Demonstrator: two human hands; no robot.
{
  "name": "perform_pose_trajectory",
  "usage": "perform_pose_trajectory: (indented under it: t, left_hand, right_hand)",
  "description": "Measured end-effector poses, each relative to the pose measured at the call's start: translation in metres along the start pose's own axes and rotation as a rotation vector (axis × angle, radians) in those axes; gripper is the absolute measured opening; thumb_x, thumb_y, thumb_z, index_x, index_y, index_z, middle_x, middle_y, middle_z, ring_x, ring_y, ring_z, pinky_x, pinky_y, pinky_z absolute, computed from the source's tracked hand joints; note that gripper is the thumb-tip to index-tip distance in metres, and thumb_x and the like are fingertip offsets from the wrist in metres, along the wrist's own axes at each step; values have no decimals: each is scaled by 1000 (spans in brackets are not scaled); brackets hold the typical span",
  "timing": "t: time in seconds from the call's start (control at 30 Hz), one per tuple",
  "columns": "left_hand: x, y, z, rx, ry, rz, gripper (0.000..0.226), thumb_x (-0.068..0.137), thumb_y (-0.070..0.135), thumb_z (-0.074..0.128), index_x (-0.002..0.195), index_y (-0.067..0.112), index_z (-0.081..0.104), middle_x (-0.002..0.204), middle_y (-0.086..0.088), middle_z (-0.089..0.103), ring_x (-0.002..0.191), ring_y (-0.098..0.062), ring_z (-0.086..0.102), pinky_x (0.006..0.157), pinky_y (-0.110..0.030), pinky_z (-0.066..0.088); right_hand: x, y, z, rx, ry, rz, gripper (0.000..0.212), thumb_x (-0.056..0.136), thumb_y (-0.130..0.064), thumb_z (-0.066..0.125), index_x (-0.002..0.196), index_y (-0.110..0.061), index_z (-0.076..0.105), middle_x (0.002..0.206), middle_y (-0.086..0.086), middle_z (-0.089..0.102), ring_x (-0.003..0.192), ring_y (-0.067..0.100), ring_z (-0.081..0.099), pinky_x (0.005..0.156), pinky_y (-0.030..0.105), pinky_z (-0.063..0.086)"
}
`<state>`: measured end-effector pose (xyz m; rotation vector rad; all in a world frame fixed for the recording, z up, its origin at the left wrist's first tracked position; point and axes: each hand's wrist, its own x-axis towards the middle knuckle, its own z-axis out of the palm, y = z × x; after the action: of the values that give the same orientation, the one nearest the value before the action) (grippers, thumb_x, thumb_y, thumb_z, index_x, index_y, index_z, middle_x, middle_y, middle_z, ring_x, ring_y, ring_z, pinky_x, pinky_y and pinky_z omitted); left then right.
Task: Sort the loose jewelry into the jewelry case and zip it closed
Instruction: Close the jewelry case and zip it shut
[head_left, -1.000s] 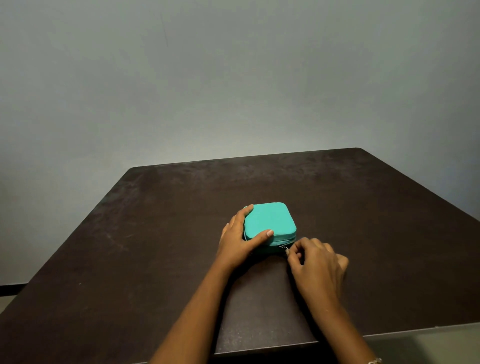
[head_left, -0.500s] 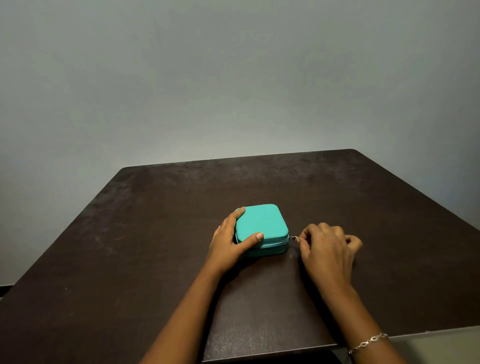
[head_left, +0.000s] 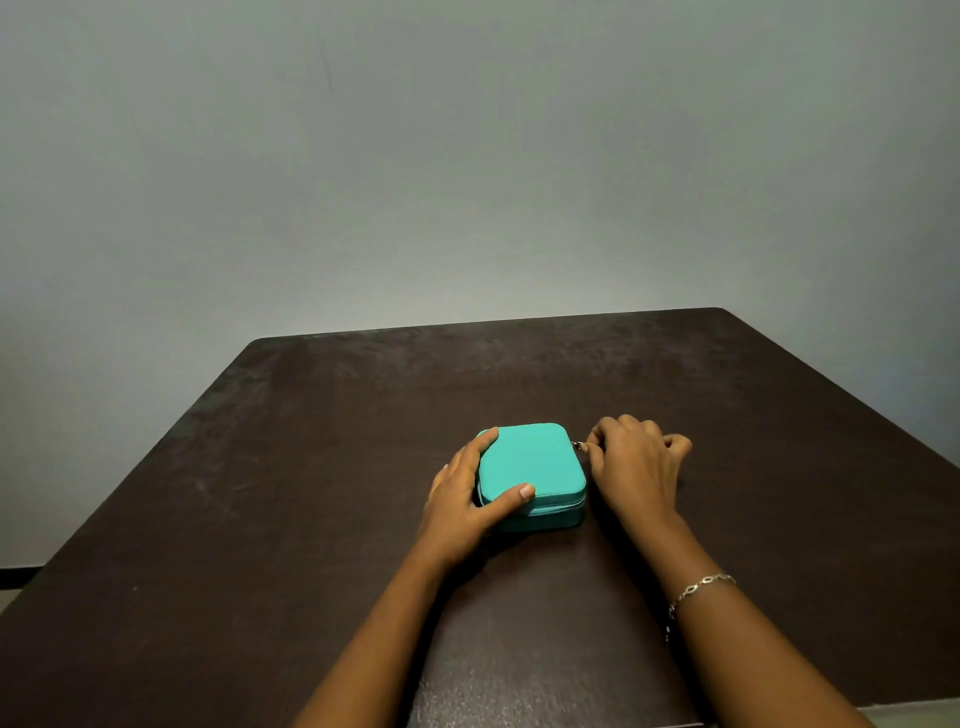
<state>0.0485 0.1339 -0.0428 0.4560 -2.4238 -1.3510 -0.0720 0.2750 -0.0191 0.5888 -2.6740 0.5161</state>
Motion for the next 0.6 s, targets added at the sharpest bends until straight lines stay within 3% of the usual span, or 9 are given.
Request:
perform_pose_trajectory:
  t: [0.17,0.3,0.4,0.6]
  left_hand:
    - [-2,4,-1,14,1,-2,81,59,73,53,132,50,31,142,17,36,129,-13,35,106,-46,37]
    - [-4,7,-3,30,-14,-12,83,57,74,51,134,49,30,142,16,34,129,-13,33,107,-44,36]
    - [-5,9,-4,25,-19,-16,84,56,73,51,134,48,29,141,16,35,128,-13,33,107,-43,35]
    - [-7,12,-5,37,-27,-6,85,55,74,50,134,48,30,130,25,35,128,-12,32,108,-38,33]
  right_hand:
    - [15,-3,5,47,-15,-37,11,91,-27,50,86,-22,58,94,-3,59,95,20,50,80,35,24]
    - [26,0,6,120,-86,-128,9,90,-24,52,90,-18,59,96,1,59,96,23,52,81,35,33]
    - [31,2,6,144,-91,-213,11,89,-20,54,95,-13,60,96,6,60,93,25,51,75,34,39]
    - [33,-4,4,120,-116,-358,10,85,-16,54,92,-13,59,91,6,58,90,25,52,63,30,37]
